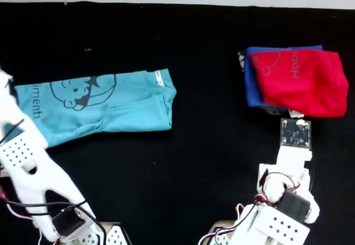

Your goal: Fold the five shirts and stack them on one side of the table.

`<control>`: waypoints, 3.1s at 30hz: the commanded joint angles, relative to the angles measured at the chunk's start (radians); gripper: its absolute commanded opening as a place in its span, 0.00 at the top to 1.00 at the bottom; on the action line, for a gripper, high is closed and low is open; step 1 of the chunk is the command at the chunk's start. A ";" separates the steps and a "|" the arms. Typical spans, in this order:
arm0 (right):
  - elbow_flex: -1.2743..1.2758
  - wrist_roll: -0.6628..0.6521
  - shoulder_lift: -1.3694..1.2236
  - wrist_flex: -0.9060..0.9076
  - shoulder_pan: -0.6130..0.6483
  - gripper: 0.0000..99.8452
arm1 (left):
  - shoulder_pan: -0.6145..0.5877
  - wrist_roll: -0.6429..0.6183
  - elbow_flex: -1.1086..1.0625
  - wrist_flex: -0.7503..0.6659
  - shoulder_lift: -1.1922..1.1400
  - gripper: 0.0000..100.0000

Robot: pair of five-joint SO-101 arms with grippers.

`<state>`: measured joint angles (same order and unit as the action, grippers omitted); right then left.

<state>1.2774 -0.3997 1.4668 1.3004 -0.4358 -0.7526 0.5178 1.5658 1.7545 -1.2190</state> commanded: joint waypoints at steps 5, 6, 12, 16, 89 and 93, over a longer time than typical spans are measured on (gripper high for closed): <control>0.153 -0.009 0.004 -0.163 -0.013 0.99 | 0.134 -0.032 -0.074 0.026 0.179 0.99; 0.197 -0.008 0.007 -0.194 -0.013 0.99 | 0.153 -0.035 -0.125 0.026 0.229 0.99; 0.412 -0.003 0.008 -0.363 -0.015 0.99 | 0.282 -0.072 -0.526 0.023 0.584 0.99; 0.478 -0.003 0.008 -0.404 -0.015 0.99 | 0.426 -0.081 -0.777 0.020 0.789 0.99; 0.486 -0.006 0.008 -0.412 -0.010 0.99 | 1.076 -0.348 -0.995 -0.157 0.845 0.99; 0.486 -0.003 0.008 -0.412 -0.013 0.99 | 1.056 -0.348 -0.990 -0.273 0.745 0.99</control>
<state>1.6594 -0.3997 1.4699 0.9076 -0.4388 0.3184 0.1711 0.5669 1.5520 -0.4519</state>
